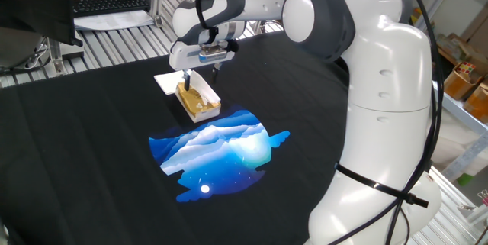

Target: Pull out a napkin

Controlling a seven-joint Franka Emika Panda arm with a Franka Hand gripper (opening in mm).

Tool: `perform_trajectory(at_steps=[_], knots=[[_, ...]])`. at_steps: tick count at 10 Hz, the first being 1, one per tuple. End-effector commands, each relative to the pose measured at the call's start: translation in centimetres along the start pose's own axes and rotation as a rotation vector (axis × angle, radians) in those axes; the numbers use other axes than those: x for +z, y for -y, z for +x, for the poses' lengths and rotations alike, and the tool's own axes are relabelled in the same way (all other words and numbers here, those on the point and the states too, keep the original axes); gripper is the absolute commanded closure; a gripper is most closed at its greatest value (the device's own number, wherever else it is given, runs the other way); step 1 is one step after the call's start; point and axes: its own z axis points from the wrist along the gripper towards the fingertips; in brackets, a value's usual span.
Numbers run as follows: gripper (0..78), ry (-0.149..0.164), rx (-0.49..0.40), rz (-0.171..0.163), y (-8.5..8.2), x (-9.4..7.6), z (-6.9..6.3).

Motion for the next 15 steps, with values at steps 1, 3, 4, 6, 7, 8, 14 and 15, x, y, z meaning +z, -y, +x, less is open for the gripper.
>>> perform_trajectory(at_steps=[1, 3, 4, 6, 7, 8, 14, 15], knots=[[0.1, 0.003, -0.004, 0.001, 0.09, -0.13, -0.07], [0.1, 0.005, -0.014, 0.001, 0.09, -0.13, -0.07], [0.1, 0.005, -0.017, 0.001, 0.09, -0.13, -0.07], [0.1, 0.005, -0.020, 0.000, 0.10, -0.13, -0.07], [0.1, 0.005, -0.021, 0.000, 0.10, -0.13, -0.07], [0.1, 0.005, -0.022, 0.001, 0.10, -0.13, -0.07], [0.1, 0.005, -0.034, -0.001, 0.10, -0.13, -0.07], [0.1, 0.005, -0.036, -0.001, 0.10, -0.13, -0.07]])
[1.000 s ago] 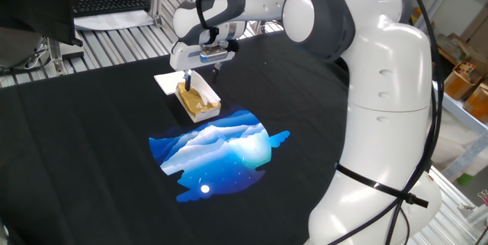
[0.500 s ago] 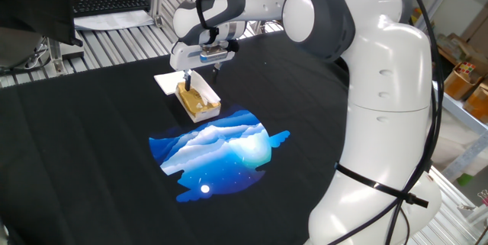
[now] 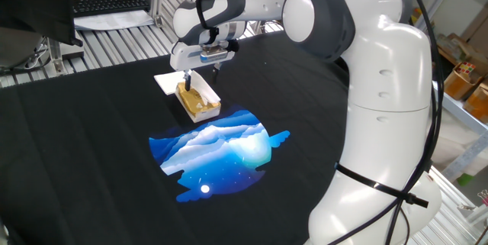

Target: Pull out a napkin

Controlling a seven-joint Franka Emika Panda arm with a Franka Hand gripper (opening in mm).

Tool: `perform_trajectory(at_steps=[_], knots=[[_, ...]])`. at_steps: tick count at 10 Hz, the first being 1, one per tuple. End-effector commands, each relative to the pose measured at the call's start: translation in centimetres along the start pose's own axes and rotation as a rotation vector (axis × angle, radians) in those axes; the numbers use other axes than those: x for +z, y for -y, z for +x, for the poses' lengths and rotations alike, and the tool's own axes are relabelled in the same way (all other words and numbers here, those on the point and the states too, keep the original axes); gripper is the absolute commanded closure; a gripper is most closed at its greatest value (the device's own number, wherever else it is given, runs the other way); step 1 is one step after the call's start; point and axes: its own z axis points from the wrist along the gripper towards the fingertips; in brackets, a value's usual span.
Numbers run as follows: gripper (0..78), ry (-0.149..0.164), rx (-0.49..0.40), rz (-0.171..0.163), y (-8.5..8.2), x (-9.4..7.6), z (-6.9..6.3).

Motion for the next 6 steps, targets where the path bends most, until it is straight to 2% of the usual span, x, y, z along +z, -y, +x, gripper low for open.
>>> perform_trajectory(at_steps=[1, 2, 3, 6], knots=[[0.1, 0.003, -0.005, 0.000, 0.04, -0.17, -0.08], [0.1, 0.003, -0.005, 0.000, 0.04, -0.17, -0.08], [76.4, 0.003, -0.005, 0.000, 0.04, -0.17, -0.08], [76.4, 0.003, -0.005, 0.000, 0.04, -0.17, -0.08]])
